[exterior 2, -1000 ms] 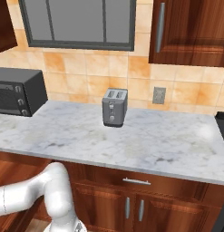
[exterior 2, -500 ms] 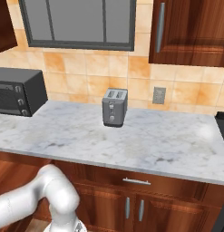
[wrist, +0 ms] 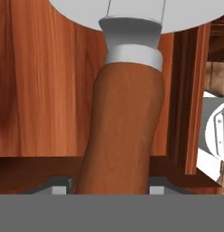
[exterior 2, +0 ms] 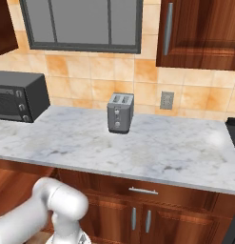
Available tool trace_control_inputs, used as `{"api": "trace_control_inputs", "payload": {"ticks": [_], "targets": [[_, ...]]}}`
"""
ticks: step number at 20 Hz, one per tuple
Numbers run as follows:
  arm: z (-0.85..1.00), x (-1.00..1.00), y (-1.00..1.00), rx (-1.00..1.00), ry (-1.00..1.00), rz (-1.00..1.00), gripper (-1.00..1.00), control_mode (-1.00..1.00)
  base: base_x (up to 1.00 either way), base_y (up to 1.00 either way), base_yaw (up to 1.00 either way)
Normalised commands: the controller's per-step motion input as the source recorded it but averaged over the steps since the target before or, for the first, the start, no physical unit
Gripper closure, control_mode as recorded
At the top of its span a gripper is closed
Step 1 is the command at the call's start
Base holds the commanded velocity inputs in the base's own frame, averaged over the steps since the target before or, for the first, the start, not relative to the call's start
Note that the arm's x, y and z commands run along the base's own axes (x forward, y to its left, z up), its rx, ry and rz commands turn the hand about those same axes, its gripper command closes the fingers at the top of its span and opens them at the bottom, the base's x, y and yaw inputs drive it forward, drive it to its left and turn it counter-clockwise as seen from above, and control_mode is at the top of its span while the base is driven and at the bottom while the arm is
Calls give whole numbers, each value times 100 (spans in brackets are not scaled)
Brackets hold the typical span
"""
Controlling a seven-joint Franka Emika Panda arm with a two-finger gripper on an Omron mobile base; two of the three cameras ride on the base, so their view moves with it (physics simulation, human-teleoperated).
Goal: Take the pizza cutter from the drawer on the left and place it on the dining counter for cutting.
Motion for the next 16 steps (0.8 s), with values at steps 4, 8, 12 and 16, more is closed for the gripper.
{"api": "trace_control_inputs", "payload": {"ticks": [4, 8, 12, 16], "targets": [[54, 5, -93, 13, -1, 16, 100, -100, 0, 0, 0], [44, 0, -99, 14, -4, 26, 100, -100, 0, 0, 0], [39, 9, -97, 13, 0, 20, 100, -100, 0, 0, 0], [31, 3, -98, 4, 0, 1, 100, -100, 0, 0, 0]]}}
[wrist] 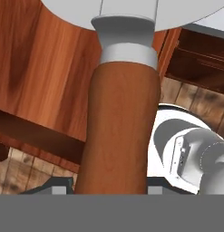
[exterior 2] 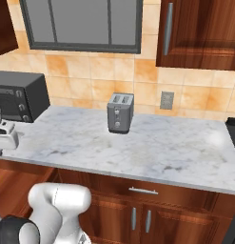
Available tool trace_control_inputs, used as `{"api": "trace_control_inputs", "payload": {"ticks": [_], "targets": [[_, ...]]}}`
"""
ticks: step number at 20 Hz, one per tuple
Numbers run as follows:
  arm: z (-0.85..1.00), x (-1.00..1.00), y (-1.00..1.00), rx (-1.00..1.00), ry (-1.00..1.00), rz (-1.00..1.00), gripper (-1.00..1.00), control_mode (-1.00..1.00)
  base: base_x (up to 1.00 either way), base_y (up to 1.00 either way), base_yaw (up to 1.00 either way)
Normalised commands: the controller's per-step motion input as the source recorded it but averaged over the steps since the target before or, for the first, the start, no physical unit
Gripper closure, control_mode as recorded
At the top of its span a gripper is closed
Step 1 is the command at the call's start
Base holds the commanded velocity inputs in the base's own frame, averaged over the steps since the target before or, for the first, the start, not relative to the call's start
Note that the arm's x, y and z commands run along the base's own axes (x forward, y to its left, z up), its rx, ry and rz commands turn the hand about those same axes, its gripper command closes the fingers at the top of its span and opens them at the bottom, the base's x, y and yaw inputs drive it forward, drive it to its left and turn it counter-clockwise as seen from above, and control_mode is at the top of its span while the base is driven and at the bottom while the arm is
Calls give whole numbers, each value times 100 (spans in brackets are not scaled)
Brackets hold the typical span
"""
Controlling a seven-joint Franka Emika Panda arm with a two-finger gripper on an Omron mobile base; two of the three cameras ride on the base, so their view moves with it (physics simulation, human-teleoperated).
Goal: Take the pizza cutter from the drawer on the left and place it on the dining counter for cutting.
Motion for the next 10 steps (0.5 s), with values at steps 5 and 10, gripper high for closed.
{"api": "trace_control_inputs", "payload": {"ticks": [5, 10], "targets": [[23, 10, -89, 1, 0, 0, 100, -100, 0, 0, 0], [11, 19, -79, 0, 1, 0, 100, -100, 0, 0, 0]]}}
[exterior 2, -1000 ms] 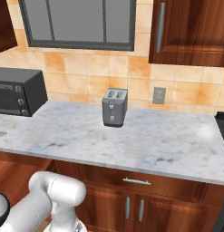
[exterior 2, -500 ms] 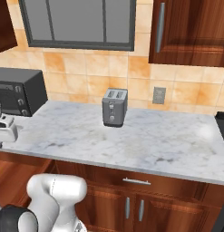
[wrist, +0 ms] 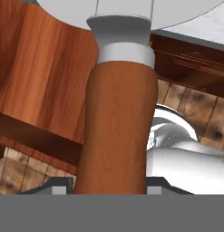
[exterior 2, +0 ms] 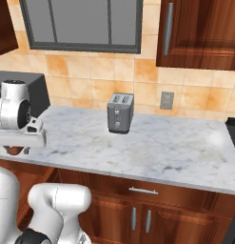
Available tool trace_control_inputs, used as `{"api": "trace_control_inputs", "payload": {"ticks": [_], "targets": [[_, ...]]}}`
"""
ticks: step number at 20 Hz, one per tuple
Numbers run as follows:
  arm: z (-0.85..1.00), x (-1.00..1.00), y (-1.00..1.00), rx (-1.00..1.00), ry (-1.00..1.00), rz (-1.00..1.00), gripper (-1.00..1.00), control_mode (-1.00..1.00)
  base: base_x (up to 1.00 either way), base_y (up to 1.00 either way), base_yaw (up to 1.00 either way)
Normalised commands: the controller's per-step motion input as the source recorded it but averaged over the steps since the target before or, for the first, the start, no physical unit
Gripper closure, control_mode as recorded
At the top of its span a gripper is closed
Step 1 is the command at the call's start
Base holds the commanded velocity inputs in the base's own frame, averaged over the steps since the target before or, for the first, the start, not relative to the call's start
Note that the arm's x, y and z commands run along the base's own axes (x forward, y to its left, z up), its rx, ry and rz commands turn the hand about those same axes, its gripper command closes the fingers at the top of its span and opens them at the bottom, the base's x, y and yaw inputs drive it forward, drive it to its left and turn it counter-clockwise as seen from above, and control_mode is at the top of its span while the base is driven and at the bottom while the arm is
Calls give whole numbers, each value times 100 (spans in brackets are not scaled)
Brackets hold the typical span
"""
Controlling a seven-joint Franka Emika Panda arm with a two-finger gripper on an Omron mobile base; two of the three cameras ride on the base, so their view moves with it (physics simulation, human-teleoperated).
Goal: Take the pizza cutter from the drawer on the left and place it on the dining counter for cutting.
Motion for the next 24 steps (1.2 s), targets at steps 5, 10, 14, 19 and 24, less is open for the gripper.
{"api": "trace_control_inputs", "payload": {"ticks": [5, 10, 14, 19, 24], "targets": [[2, 12, -76, 0, 0, -3, 100, -100, 0, 0, 0], [2, 5, -72, -2, 0, -6, 100, -100, 0, 0, 0], [0, 13, -50, -8, 0, -11, 100, -100, 0, 0, 0], [0, 23, -38, -11, 0, -10, 100, -100, 0, 0, 0], [1, 29, -38, -11, 0, -12, 100, -100, 0, 0, 0]]}}
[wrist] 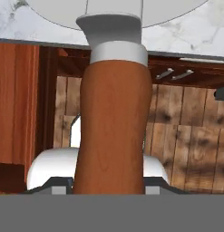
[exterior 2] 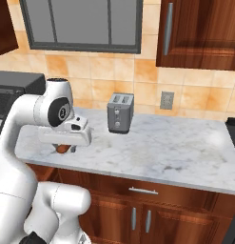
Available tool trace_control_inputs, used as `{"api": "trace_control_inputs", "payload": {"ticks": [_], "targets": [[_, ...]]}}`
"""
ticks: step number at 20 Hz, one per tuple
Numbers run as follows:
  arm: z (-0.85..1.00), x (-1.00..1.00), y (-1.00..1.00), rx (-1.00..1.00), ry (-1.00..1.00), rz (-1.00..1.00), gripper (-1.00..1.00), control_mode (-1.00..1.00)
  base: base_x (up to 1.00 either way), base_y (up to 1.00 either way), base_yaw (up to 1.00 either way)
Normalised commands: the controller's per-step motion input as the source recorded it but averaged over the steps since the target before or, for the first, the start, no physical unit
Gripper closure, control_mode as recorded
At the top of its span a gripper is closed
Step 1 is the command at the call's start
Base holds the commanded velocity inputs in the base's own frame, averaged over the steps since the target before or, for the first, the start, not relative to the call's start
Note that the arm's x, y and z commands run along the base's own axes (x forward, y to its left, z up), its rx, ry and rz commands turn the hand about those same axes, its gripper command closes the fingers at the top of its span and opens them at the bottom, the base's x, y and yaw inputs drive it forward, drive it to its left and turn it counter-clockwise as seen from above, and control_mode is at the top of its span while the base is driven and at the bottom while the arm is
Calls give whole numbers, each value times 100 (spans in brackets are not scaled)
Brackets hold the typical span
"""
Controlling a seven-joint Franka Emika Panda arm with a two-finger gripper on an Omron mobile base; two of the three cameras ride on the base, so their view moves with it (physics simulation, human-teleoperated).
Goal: Take the pizza cutter from the drawer on the left and place it on the dining counter for cutting.
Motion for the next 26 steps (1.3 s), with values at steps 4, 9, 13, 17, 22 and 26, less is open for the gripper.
{"api": "trace_control_inputs", "payload": {"ticks": [4, 9, 13, 17, 22, 26], "targets": [[3, 22, -46, -7, 0, -14, 100, -100, 0, 0, 0], [1, 11, -26, -1, 0, -5, 100, -100, 0, 0, 0], [0, 2, -37, 0, 0, -2, 100, -100, 0, 0, 0], [0, 10, -46, 0, 0, -5, 100, -100, 0, 0, 0], [0, 21, 0, 0, 0, 0, 100, -100, 0, 0, 0], [0, 5, 0, 0, 0, 0, 100, -100, 0, 0, 0]]}}
